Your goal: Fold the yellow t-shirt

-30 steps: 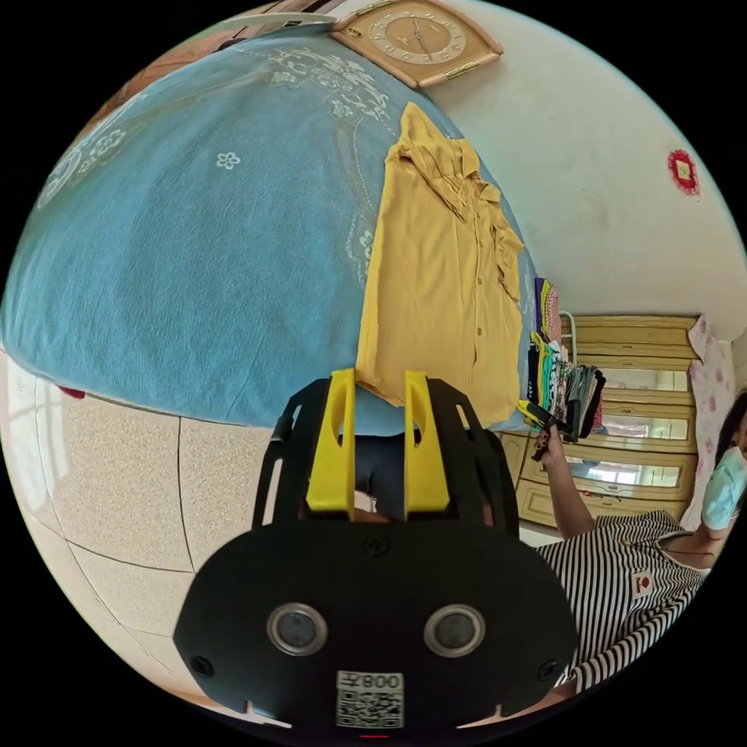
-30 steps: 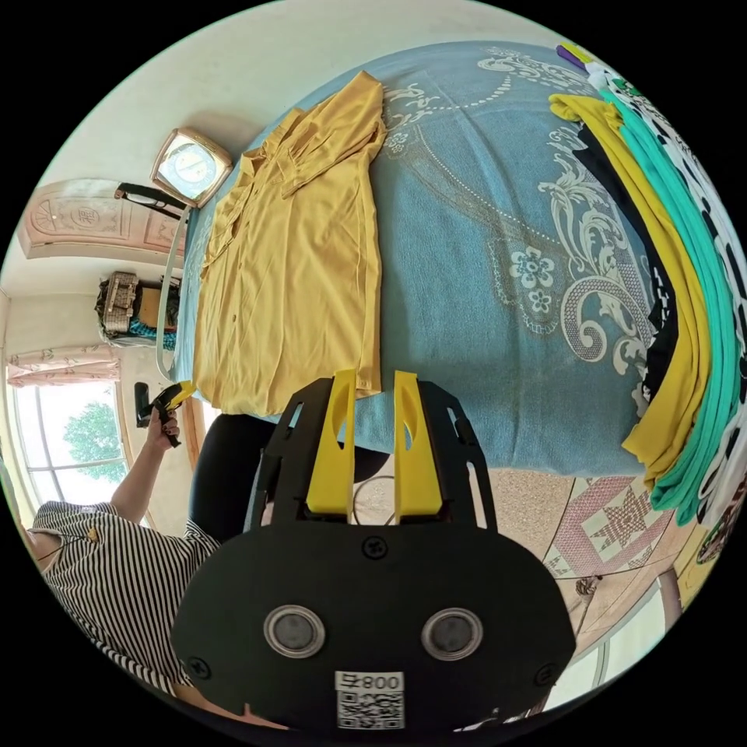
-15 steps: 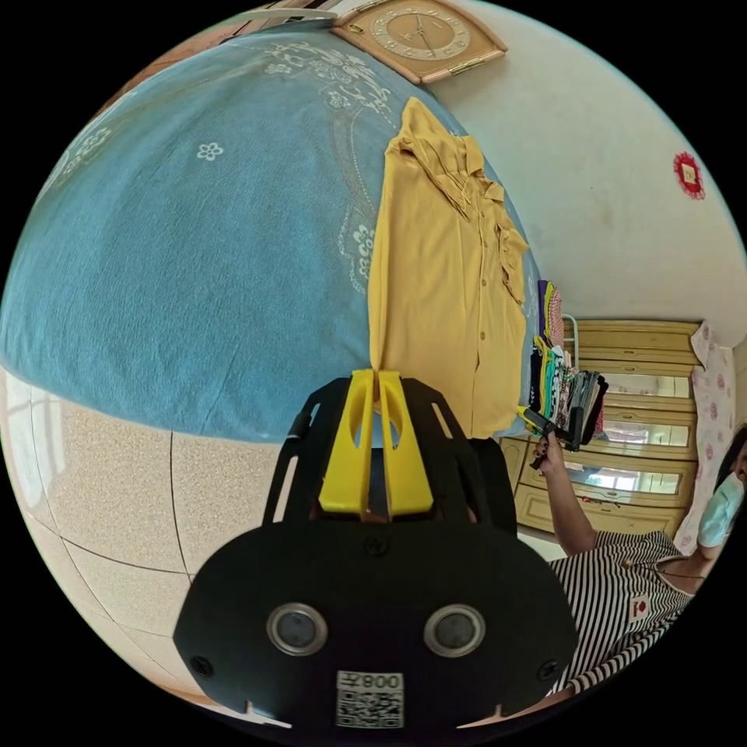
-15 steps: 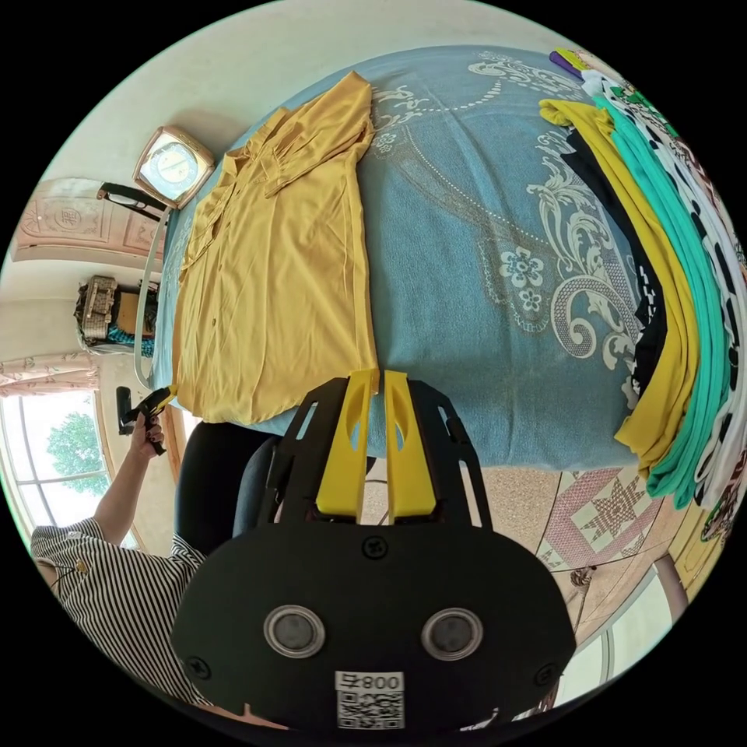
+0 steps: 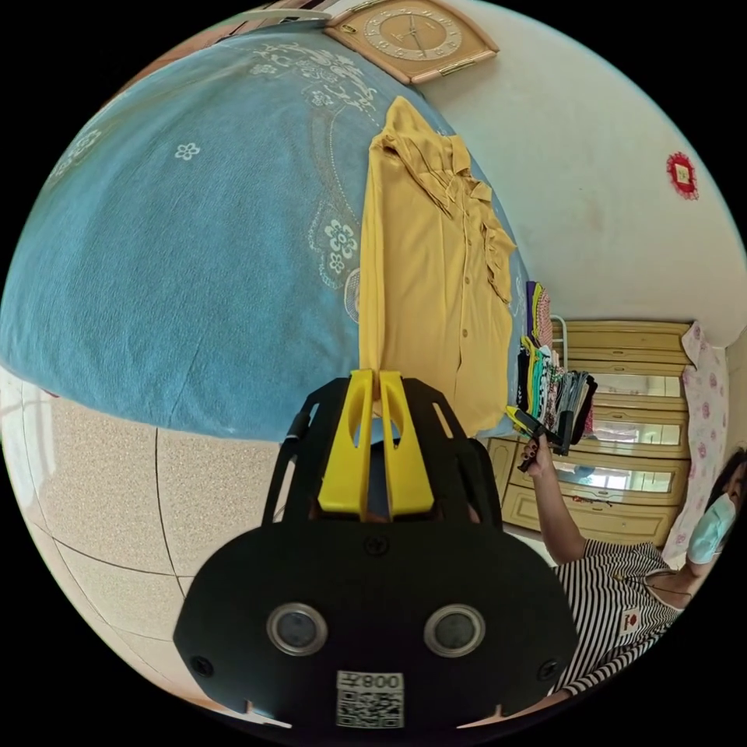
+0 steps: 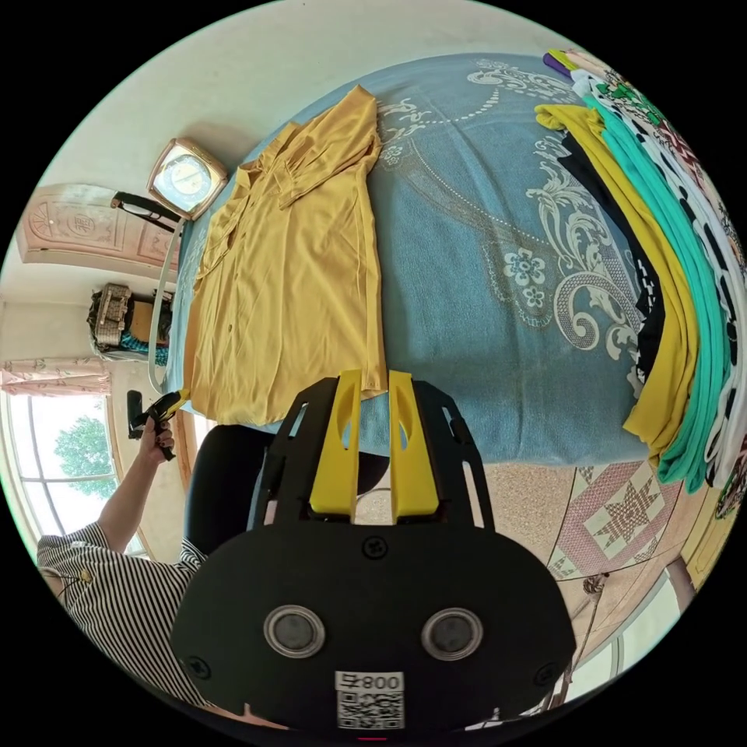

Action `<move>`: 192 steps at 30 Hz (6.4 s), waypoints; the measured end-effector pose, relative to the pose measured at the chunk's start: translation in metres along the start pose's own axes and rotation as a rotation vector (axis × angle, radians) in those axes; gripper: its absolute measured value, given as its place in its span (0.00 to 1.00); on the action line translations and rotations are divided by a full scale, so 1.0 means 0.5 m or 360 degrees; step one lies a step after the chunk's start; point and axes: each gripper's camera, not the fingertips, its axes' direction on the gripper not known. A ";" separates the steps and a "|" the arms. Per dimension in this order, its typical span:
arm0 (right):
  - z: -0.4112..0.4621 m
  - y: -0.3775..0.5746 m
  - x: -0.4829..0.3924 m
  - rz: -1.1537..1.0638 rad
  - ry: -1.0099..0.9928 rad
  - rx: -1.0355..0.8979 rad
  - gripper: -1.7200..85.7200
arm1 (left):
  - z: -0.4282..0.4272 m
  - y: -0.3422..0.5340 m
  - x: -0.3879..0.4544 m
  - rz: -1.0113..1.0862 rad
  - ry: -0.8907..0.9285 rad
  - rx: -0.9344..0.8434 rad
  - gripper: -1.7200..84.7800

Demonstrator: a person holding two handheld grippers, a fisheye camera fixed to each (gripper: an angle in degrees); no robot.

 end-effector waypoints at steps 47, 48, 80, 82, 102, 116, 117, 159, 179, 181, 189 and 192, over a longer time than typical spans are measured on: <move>-0.219 0.139 -0.044 -0.0299 -0.0552 0.0207 0.02 | -0.227 0.274 0.238 0.0274 0.0507 0.0293 0.03; -0.220 0.117 -0.051 -0.0317 -0.0548 0.0213 0.02 | -0.227 0.265 0.247 0.0285 0.0506 0.0293 0.03; 0.172 -0.692 -0.261 -0.0754 -0.0081 0.0186 0.02 | -0.078 -0.357 0.659 0.0423 -0.0008 0.0609 0.08; 0.231 -0.694 -0.323 -0.0919 -0.0019 0.0074 0.02 | -0.044 -0.354 0.707 0.0533 0.0028 0.0512 0.06; 0.568 -0.741 -0.689 -0.1669 0.0585 0.0220 0.02 | 0.183 -0.473 1.136 0.1354 -0.0886 0.0211 0.02; 0.523 -0.660 -0.573 -0.1570 0.0592 0.0358 0.08 | 0.069 -0.455 1.095 0.1231 -0.0657 0.0202 0.05; 0.533 -0.634 -0.555 -0.1574 0.0652 0.0344 0.09 | 0.069 -0.449 1.085 0.1218 -0.0653 0.0175 0.05; 0.453 -0.738 -0.479 -0.1288 0.0647 0.0402 0.03 | -0.109 -0.564 0.927 0.0744 -0.0194 0.0429 0.02; 0.262 -0.626 -0.268 -0.0926 0.0381 0.0364 0.02 | -0.161 -0.389 0.841 0.0703 -0.0810 0.0408 0.02; 0.239 -0.580 -0.239 -0.0889 0.0278 0.0358 0.02 | -0.158 -0.361 0.819 0.0670 -0.0792 0.0380 0.03; 0.189 -0.471 -0.126 -0.0557 0.0088 0.0418 0.05 | -0.170 -0.315 0.775 0.0577 -0.0822 0.0430 0.05; 0.156 -0.425 -0.086 -0.0341 -0.0026 0.0583 0.07 | -0.151 -0.328 0.750 0.0525 -0.0813 0.0320 0.06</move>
